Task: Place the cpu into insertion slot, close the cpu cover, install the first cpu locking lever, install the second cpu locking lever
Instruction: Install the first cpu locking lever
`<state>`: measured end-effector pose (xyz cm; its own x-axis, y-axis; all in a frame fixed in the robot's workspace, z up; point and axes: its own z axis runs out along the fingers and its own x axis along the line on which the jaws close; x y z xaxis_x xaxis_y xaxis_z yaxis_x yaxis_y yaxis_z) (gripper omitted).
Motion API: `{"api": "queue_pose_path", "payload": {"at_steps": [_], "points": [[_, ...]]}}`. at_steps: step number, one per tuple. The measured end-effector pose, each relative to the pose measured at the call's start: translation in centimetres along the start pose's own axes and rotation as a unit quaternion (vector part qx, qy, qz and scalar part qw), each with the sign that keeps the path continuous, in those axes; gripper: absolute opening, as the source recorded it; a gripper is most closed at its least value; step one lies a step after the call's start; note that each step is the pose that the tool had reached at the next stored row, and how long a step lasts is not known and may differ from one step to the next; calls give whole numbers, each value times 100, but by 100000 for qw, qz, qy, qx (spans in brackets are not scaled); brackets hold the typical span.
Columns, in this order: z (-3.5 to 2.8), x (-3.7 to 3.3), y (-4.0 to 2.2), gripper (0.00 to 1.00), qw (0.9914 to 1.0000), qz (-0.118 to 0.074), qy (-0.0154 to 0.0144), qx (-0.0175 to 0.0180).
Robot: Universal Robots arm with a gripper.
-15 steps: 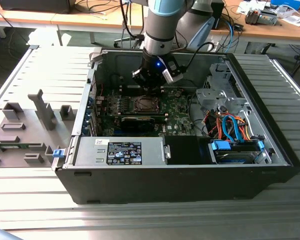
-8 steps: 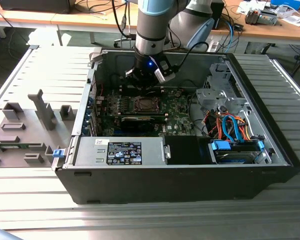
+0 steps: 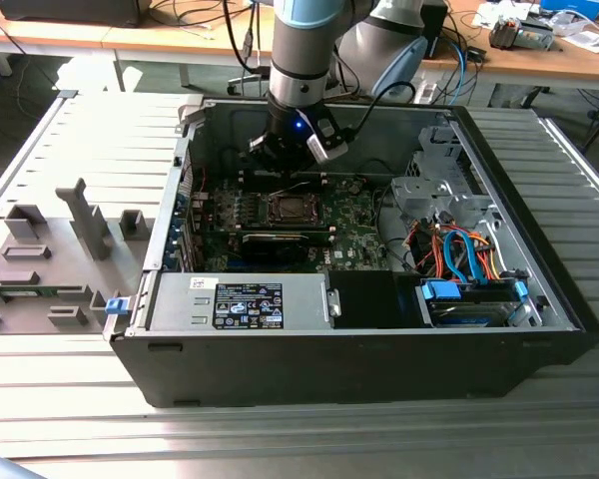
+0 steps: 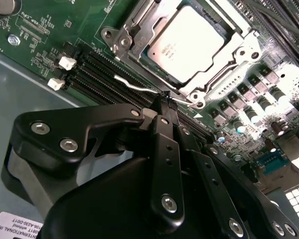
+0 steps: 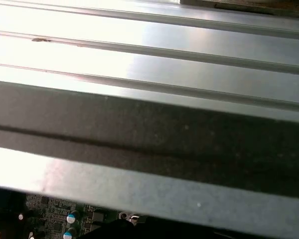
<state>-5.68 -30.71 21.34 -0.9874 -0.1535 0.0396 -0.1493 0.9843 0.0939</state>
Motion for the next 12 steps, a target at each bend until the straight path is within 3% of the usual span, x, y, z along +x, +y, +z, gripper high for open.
{"api": "queue_pose_path", "payload": {"at_steps": [9,12], "points": [[-1,-59,-15,11,100000,17,83,-4],[4,-120,-25,11,100000,23,219,-28]]}}
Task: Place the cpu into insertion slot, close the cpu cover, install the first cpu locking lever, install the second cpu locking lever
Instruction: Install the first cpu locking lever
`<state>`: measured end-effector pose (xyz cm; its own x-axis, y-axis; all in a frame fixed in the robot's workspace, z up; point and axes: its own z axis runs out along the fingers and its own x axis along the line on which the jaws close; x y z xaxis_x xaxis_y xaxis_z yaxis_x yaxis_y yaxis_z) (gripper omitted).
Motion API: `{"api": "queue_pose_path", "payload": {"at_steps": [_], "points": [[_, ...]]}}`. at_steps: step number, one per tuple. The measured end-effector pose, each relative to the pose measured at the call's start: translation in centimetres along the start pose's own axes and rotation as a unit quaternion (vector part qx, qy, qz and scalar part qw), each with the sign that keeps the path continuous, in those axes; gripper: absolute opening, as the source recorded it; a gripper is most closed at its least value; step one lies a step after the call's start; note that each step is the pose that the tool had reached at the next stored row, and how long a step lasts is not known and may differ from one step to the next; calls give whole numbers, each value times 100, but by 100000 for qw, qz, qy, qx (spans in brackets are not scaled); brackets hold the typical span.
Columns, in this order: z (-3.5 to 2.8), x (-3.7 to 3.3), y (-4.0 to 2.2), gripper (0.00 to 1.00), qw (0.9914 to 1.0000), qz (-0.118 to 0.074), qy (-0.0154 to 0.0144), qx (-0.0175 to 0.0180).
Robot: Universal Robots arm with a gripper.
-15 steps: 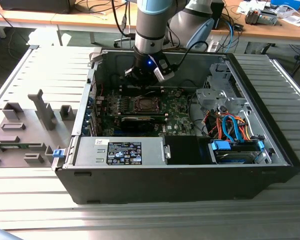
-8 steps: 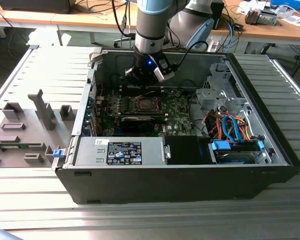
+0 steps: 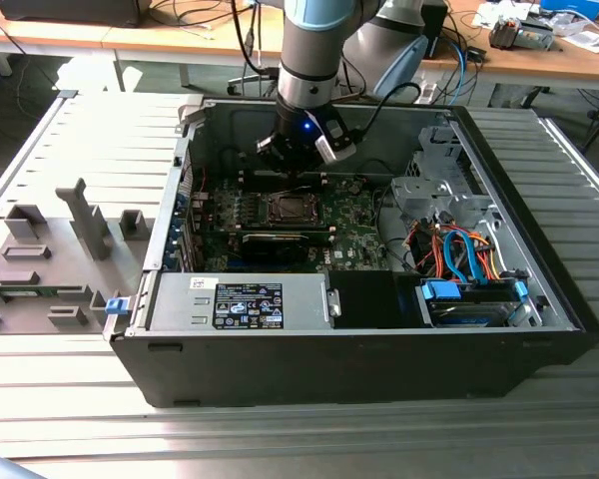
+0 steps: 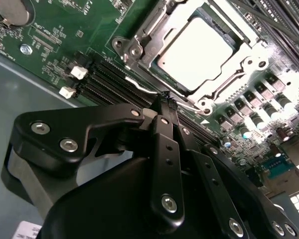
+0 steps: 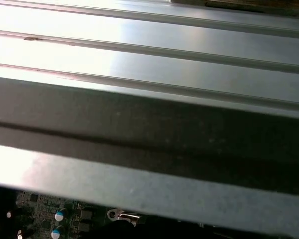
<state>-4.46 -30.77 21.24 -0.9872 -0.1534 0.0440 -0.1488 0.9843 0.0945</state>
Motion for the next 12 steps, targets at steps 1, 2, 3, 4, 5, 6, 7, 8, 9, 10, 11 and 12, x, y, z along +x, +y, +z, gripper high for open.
{"api": "queue_pose_path", "payload": {"at_steps": [1,2,3,4,5,6,7,8,9,10,11,12], "points": [[2,-12,-2,11,100000,1,34,0],[2,-20,-4,11,100000,5,56,-1],[5,-34,-6,11,100000,12,83,-12],[8,-47,-8,11,100000,16,123,-23],[13,-63,-11,11,100000,18,198,-37],[22,-85,-15,11,99999,34,345,-56],[30,-103,-19,11,99999,40,481,-68],[42,-128,-24,11,99998,58,658,-92],[53,-151,-28,11,99997,70,807,-122],[57,-165,-31,11,99996,81,887,-137],[62,-179,-33,11,99995,88,966,-153],[69,-205,-39,11,99993,99,1135,-163]]}}
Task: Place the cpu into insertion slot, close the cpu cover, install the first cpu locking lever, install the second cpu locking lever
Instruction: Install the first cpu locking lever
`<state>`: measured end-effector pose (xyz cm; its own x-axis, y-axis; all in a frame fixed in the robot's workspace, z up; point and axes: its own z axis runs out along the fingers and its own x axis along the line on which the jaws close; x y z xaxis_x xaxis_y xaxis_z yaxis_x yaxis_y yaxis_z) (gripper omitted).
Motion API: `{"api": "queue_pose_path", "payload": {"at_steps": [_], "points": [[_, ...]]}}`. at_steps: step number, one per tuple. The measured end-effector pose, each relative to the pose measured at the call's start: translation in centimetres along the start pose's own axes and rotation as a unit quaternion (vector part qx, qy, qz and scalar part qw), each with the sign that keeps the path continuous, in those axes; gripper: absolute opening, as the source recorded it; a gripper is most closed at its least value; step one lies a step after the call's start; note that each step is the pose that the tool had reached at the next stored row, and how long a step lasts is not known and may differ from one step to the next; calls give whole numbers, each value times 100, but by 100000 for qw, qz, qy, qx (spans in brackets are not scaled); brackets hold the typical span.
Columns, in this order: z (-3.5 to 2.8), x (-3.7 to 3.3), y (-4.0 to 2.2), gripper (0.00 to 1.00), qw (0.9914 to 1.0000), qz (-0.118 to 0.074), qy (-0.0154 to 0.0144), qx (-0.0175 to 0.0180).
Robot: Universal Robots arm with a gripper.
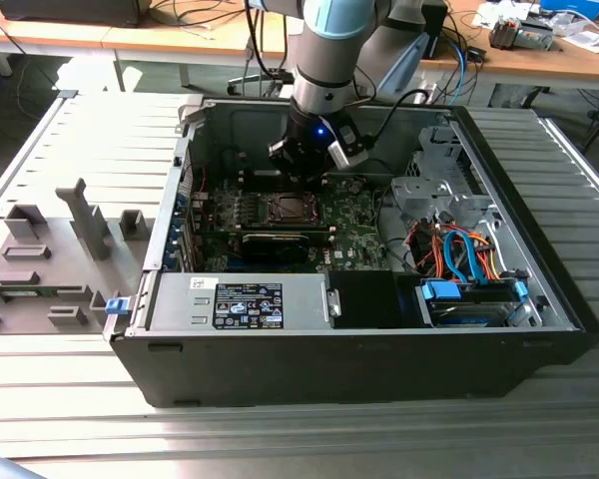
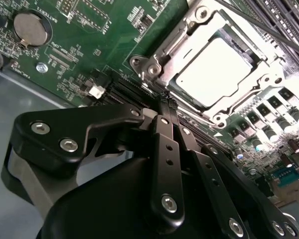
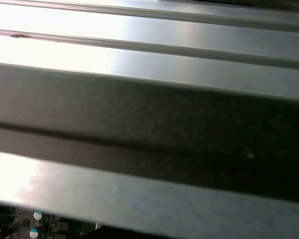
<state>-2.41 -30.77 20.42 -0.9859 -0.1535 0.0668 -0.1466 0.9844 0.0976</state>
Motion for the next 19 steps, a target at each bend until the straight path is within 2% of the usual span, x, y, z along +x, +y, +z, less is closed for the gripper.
{"api": "queue_pose_path", "payload": {"at_steps": [2,6,11,17,19], "points": [[5,-28,-6,11,100000,20,130,-3],[12,-53,-13,11,100000,15,159,-40],[17,-55,-30,11,100000,3,99,-112],[18,-69,-37,11,100000,26,175,-38],[3,-69,-34,11,100000,13,136,-73]]}}
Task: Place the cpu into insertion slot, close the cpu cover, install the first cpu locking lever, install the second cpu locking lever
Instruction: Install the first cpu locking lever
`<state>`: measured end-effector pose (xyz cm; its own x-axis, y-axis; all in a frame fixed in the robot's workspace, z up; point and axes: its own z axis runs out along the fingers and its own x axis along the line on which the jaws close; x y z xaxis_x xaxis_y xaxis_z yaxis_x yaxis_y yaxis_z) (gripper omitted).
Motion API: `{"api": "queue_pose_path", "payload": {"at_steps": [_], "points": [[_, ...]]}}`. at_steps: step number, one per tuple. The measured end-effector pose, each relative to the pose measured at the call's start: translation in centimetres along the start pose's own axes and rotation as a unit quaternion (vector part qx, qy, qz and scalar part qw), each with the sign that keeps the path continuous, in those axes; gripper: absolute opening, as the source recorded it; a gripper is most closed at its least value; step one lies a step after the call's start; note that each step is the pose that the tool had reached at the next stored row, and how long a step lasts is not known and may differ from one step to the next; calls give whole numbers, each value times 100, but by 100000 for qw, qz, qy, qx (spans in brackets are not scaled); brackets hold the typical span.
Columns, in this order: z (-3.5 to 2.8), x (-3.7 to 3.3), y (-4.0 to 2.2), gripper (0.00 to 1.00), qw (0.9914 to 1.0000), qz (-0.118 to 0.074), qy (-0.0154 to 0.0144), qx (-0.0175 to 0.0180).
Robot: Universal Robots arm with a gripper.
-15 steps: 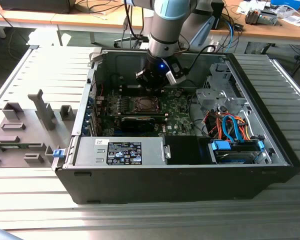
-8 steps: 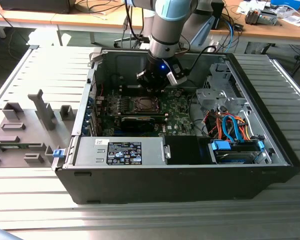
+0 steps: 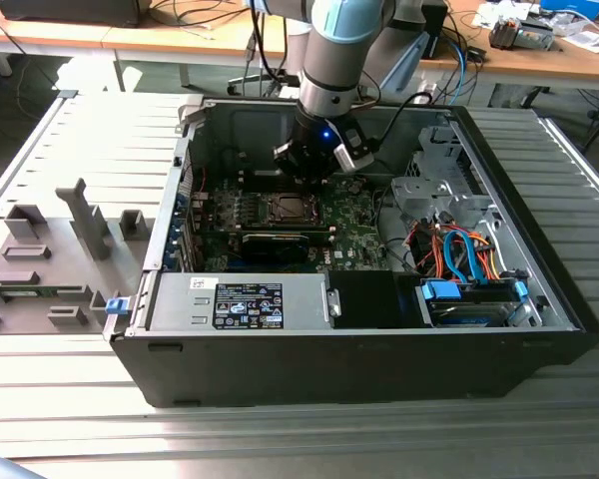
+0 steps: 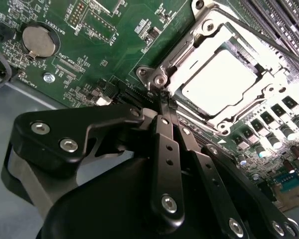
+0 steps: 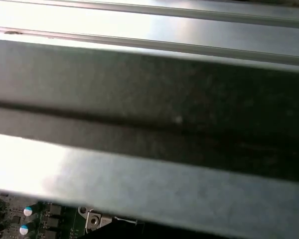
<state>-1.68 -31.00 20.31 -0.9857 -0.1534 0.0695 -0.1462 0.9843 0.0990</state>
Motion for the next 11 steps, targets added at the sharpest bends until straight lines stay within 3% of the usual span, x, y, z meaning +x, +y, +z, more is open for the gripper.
{"api": "queue_pose_path", "payload": {"at_steps": [2,4,7,11], "points": [[-126,9,12,11,100000,-8,-15,33],[-206,15,20,11,100000,-4,-33,32],[-230,23,-17,11,100000,-3,-38,24],[-243,49,-190,11,100000,-1,-19,54]]}}
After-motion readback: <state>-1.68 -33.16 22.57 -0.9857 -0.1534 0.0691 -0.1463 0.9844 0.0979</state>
